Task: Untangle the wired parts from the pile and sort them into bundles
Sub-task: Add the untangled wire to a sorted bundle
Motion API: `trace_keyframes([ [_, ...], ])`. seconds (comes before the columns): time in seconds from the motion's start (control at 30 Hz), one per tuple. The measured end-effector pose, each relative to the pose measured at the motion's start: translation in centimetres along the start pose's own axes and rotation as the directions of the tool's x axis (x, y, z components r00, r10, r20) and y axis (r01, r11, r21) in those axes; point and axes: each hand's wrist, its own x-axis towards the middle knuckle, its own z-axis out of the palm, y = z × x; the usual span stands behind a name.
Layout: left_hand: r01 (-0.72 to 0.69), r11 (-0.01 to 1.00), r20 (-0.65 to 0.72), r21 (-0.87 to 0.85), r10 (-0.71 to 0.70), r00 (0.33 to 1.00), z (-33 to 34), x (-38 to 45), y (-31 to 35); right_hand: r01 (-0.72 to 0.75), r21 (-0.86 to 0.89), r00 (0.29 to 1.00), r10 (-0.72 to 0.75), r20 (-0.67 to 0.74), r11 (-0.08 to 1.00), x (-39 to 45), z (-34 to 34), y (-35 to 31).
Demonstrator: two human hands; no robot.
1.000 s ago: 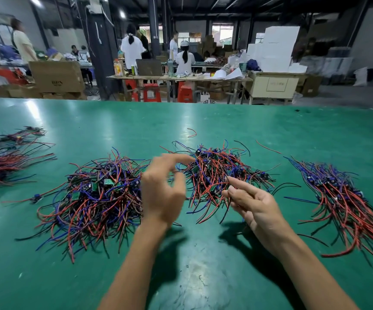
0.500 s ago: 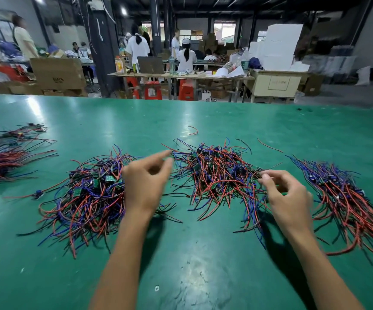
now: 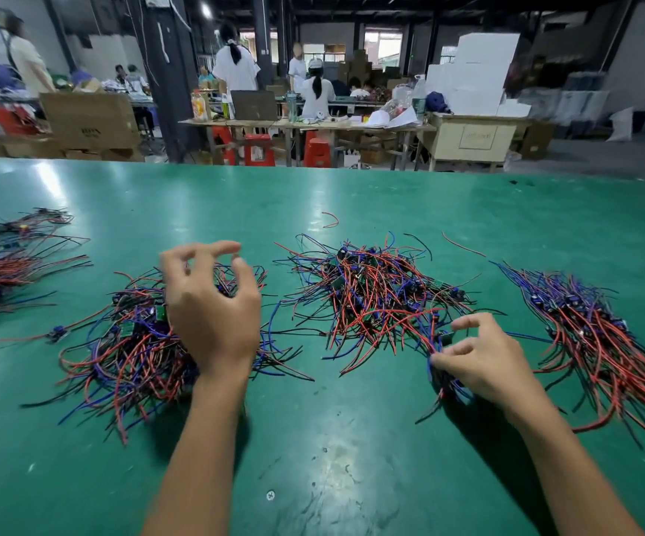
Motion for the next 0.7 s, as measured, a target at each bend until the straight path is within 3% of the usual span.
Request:
trace_keyframes([
  [0.03,-0.014,0.997,0.074,-0.074,0.019,0.997,0.4,-0.6,0.9,-0.02,0.18,1.0,0.017,0.017,0.983,-0.1,-0.1,-0.2],
  [0.1,0.087,0.971,0.332,-0.221,-0.009,0.943,1.2,-2.2,2.6,-0.008,0.486,1.0,0.011,-0.003,0.874,-0.2,-0.1,-0.7],
  [0.17,0.286,0.912,0.633,-0.295,-0.038,0.774,1.9,-4.0,3.9,0.088,0.626,0.996,-0.05,-0.079,0.775,-0.3,-0.1,-1.2],
  [0.23,0.479,0.836,0.84,-0.268,-0.04,0.541,2.4,-5.4,4.8,0.179,0.703,0.984,-0.137,-0.116,0.689,-0.5,0.3,-1.8],
  [0.27,0.555,0.796,0.896,-0.242,-0.036,0.443,2.6,-6.0,5.1,0.219,0.709,0.974,-0.193,-0.119,0.67,-0.7,0.6,-1.9],
  [0.33,0.644,0.732,0.943,-0.222,-0.006,0.332,2.7,-6.6,5.4,0.303,0.666,0.945,-0.306,-0.117,0.682,-1.2,1.7,-2.1],
  [0.4,0.669,0.706,0.954,-0.23,0.029,0.298,2.6,-6.8,5.5,0.369,0.633,0.915,-0.386,-0.119,0.68,-1.8,2.7,-2.5],
  [0.53,0.708,0.67,0.948,-0.223,-0.022,0.319,2.6,-6.5,5.1,0.399,0.624,0.896,-0.431,-0.109,0.672,-2.4,3.6,-2.8],
  [0.63,0.795,0.567,0.945,-0.217,-0.082,0.317,2.6,-6.0,5.2,0.311,0.705,0.923,-0.381,-0.063,0.637,-2.2,3.2,-3.0],
  [0.7,0.815,0.541,0.954,-0.206,-0.073,0.29,2.6,-5.8,5.1,0.164,0.758,0.967,-0.256,0.004,0.632,-1.8,2.8,-3.3],
])
